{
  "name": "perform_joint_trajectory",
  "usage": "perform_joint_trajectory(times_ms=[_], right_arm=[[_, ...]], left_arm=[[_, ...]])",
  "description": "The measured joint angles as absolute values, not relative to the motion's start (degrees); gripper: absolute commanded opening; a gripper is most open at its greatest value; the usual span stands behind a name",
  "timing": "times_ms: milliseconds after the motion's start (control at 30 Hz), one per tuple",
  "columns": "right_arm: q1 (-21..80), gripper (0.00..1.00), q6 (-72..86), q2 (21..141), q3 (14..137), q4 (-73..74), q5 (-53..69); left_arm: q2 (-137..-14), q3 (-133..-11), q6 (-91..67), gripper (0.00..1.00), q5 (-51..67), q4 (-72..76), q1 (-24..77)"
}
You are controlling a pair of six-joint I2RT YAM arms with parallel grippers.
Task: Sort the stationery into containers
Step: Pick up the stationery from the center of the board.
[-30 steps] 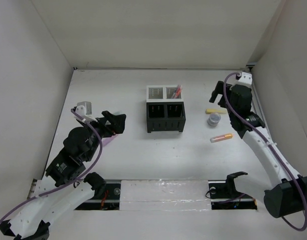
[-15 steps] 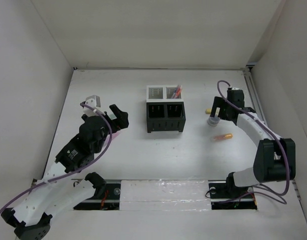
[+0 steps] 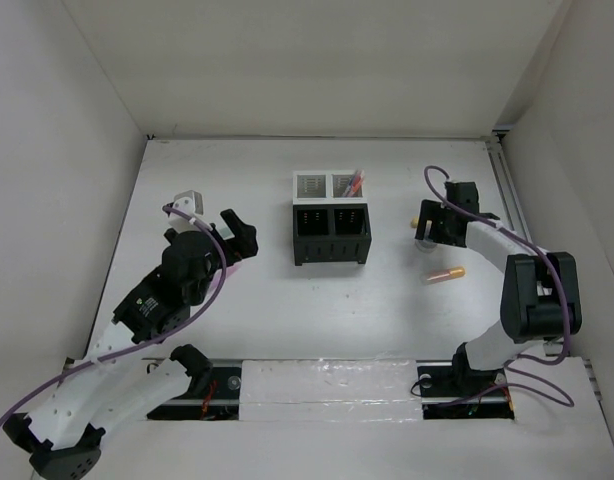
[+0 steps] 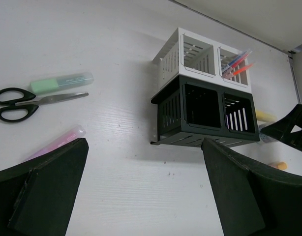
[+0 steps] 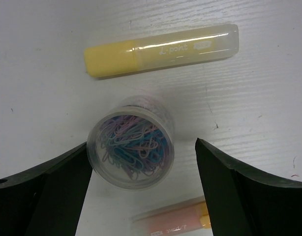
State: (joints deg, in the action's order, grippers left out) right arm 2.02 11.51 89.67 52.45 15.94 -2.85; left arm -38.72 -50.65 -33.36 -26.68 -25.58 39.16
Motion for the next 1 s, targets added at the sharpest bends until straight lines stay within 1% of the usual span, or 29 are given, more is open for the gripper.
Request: perform_joint_trajectory(times_ms=[100,133,167,267,367,400,467,500,667,867,1000], right_arm=[[2.35,0.83,11.31,89.84,52.47,15.79,-2.85],[2.44,0.83,11.27,90.08,52.56,15.79,-2.85],[2.61,0.79,11.25,90.43,52.66,15.75,-2.92],[3.07,0.74,11.0,91.5,52.82,15.7,-3.01],[3.44,0.65,10.68,91.77,52.82,15.73,-3.05],[3.46,0.56,10.61,91.79,52.84,15.7,-3.16],[3.46,0.42,10.46,91.88,52.88,15.7,-3.22],[3.53,0.31,10.33,91.92,52.93,15.68,-3.25],[4.05,0.01,10.28,91.9,53.08,15.9,-3.51],[6.74,0.0,10.31,88.38,54.3,19.35,-5.23],[9.74,0.0,10.33,82.83,59.29,22.76,-6.39]], left_arm=[[-38.68,-50.65,-33.39,1.0,-26.63,-25.61,39.16],[-38.59,-50.65,-33.39,1.0,-26.63,-25.61,39.16],[-38.46,-50.65,-33.36,1.0,-26.63,-25.61,39.16],[-38.06,-50.65,-33.34,1.0,-26.63,-25.63,39.16],[-37.89,-50.65,-33.34,1.0,-26.63,-25.61,39.16],[-37.76,-50.65,-33.34,1.0,-26.63,-25.61,39.16],[-37.67,-50.65,-33.34,1.0,-26.65,-25.61,39.16],[-37.65,-50.65,-33.34,1.0,-26.63,-25.63,39.16],[-37.65,-50.65,-33.34,1.0,-26.57,-25.63,39.16],[-37.65,-50.65,-33.34,1.0,-26.57,-25.61,39.16],[-37.65,-50.65,-33.34,1.0,-26.63,-25.63,39.16]])
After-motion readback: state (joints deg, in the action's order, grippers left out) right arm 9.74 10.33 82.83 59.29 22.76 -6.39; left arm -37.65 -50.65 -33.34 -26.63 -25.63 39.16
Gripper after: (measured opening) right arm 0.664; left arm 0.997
